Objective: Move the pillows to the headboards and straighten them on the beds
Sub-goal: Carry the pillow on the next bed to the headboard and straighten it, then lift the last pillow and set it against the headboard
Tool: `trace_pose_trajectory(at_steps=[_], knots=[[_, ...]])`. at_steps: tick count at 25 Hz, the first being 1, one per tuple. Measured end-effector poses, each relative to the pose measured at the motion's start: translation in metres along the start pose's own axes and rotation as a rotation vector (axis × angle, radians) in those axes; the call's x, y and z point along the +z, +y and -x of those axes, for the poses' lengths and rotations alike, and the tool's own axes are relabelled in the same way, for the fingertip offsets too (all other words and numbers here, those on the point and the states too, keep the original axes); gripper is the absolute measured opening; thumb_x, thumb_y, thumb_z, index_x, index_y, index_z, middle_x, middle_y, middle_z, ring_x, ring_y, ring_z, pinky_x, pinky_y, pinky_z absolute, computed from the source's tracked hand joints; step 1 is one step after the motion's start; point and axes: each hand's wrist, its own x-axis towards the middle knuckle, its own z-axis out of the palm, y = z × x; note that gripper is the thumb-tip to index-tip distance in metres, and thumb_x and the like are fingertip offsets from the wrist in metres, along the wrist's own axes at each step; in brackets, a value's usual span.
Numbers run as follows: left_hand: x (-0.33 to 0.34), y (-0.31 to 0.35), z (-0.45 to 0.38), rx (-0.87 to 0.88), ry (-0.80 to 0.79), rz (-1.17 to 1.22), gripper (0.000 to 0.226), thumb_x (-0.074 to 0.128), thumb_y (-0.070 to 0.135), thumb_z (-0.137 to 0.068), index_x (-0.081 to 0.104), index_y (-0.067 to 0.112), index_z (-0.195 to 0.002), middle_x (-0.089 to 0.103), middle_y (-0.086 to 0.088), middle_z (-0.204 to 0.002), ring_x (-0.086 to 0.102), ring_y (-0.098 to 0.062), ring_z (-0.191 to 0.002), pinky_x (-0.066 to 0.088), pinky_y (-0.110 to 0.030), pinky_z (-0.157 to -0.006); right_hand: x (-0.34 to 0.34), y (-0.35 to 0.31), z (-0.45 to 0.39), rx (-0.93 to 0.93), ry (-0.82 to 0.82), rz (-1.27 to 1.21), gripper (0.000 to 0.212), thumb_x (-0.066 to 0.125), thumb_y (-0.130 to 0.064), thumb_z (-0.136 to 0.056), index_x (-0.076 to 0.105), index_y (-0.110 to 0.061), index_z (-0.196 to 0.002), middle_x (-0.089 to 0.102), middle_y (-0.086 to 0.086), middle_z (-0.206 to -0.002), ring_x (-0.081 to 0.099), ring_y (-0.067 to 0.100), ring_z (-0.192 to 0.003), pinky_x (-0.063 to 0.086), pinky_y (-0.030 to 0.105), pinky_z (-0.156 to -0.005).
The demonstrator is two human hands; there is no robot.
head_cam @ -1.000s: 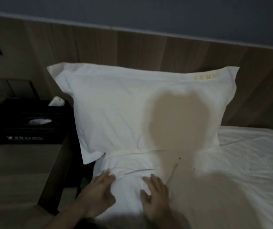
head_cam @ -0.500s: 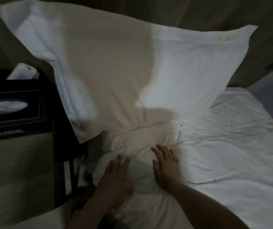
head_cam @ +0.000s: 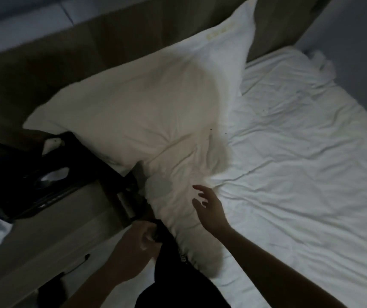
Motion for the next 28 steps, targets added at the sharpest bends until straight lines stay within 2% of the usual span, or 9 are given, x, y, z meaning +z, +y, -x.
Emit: trace_pose_trajectory(at_steps=[4,7,9,13,16,19,22,26,28], knots=[[-0.025,0.037,0.072,0.111,0.030,-0.061,0.042,0.063,0.065,-0.079,0.054,0.052,-0.119,0.048,0.035,-0.132,0.052,-0.002,-0.127,0.046,-0.034,-0.106,-0.043,-0.032,0.102,0.038,0.068,-0.212,0.038,0.064,-0.008,-0.097,0.068,-0.038,-0.119,0.065,-0.013,-0.132,0.065,0.004,-0.116,0.054,0.023,-0.092],[-0.022,0.063,0.107,0.231,0.088,-0.076,0.035,0.079,0.033,-0.085,0.065,0.045,-0.114,0.057,0.032,-0.125,0.058,0.004,-0.119,0.052,-0.033,-0.102,-0.067,-0.047,0.171,0.034,0.182,-0.332,0.034,0.065,-0.010,-0.098,0.071,-0.036,-0.118,0.063,-0.022,-0.131,0.066,-0.001,-0.113,0.052,0.015,-0.088],[-0.013,0.074,0.132,0.308,0.085,-0.095,0.044,0.080,0.016,-0.087,0.066,0.048,-0.113,0.062,0.033,-0.121,0.062,0.006,-0.113,0.054,-0.026,-0.096,-0.074,-0.050,0.221,0.023,0.240,-0.372,0.032,0.064,-0.013,-0.099,0.070,-0.037,-0.119,0.063,-0.023,-0.133,0.065,-0.002,-0.114,0.052,0.013,-0.087],[0.012,0.074,0.185,0.387,-0.027,-0.104,0.047,0.078,0.022,-0.089,0.062,0.056,-0.116,0.062,0.037,-0.119,0.065,0.005,-0.113,0.054,-0.024,-0.095,-0.061,-0.032,0.343,0.060,0.324,-0.446,0.030,0.064,-0.017,-0.100,0.070,-0.037,-0.122,0.069,-0.019,-0.126,0.065,-0.003,-0.113,0.052,0.013,-0.087],[0.048,0.064,0.226,0.400,-0.129,-0.116,0.040,0.077,0.022,-0.091,0.067,0.054,-0.113,0.063,0.041,-0.114,0.060,0.011,-0.115,0.051,-0.023,-0.097,-0.039,0.001,0.440,0.168,0.387,-0.528,0.029,0.066,-0.020,-0.100,0.072,-0.043,-0.116,0.074,-0.011,-0.118,0.070,0.000,-0.105,0.054,0.022,-0.082],[0.091,0.058,0.266,0.438,-0.210,-0.144,0.033,0.077,0.025,-0.091,0.069,0.047,-0.115,0.066,0.034,-0.116,0.060,0.010,-0.116,0.052,-0.027,-0.101,-0.021,0.032,0.520,0.261,0.470,-0.557,0.027,0.066,-0.026,-0.100,0.072,-0.048,-0.115,0.077,-0.008,-0.112,0.071,0.001,-0.105,0.050,0.021,-0.090],[0.133,0.076,0.303,0.569,-0.286,-0.185,0.032,0.077,0.027,-0.089,0.069,0.043,-0.116,0.068,0.025,-0.120,0.061,0.004,-0.120,0.050,-0.024,-0.101,-0.015,0.054,0.589,0.287,0.536,-0.619,0.025,0.066,-0.025,-0.100,0.073,-0.046,-0.112,0.078,-0.011,-0.107,0.072,0.002,-0.102,0.052,0.017,-0.089],[0.202,0.107,0.350,0.672,-0.351,-0.248,0.031,0.074,0.024,-0.093,0.068,0.038,-0.120,0.066,0.030,-0.121,0.059,0.011,-0.119,0.045,-0.008,-0.096,-0.019,0.103,0.672,0.321,0.614,-0.645,0.029,0.064,-0.024,-0.101,0.071,-0.048,-0.115,0.077,-0.015,-0.109,0.071,0.002,-0.102,0.050,0.023,-0.092],[0.246,0.111,0.369,0.677,-0.360,-0.279,0.030,0.073,0.030,-0.093,0.068,0.040,-0.120,0.065,0.031,-0.121,0.056,0.013,-0.121,0.043,-0.012,-0.095,-0.028,0.136,0.710,0.335,0.648,-0.643,0.028,0.064,-0.024,-0.102,0.072,-0.048,-0.113,0.076,-0.019,-0.112,0.069,-0.001,-0.105,0.051,0.026,-0.095]])
